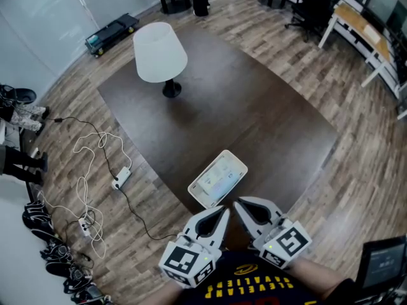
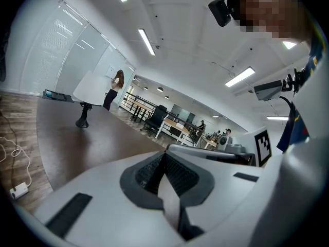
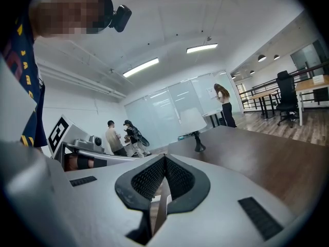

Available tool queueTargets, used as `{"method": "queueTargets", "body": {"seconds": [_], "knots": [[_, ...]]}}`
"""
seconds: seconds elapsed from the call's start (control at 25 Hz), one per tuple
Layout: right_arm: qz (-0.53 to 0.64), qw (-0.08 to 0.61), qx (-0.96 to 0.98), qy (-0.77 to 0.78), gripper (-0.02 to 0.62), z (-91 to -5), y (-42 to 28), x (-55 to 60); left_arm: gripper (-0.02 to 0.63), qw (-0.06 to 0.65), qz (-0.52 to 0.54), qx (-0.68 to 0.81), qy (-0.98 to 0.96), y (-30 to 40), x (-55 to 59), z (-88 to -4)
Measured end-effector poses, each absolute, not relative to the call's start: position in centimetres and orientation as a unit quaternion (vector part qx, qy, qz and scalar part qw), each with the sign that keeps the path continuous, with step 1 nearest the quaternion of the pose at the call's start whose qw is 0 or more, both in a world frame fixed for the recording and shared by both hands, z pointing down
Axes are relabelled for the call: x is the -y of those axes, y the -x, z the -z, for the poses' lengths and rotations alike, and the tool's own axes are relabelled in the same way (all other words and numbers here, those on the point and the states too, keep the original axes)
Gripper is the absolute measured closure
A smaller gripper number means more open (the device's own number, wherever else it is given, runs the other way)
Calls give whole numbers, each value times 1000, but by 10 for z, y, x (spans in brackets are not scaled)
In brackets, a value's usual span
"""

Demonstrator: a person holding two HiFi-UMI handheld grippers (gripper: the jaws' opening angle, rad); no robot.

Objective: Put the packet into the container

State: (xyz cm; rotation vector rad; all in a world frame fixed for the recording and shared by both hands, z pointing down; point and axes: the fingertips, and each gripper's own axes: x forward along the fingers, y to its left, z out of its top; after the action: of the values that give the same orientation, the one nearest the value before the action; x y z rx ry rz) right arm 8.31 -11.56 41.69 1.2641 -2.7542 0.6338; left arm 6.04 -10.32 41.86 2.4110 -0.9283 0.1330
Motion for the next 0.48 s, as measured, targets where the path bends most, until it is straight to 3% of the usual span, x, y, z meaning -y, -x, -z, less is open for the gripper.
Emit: {"method": "queueTargets", "body": {"seconds": [0.48], "knots": [[-207,27,895,-394,584,-420,-78,120,606,285,-55,353,-890,-58,109,-424]]}}
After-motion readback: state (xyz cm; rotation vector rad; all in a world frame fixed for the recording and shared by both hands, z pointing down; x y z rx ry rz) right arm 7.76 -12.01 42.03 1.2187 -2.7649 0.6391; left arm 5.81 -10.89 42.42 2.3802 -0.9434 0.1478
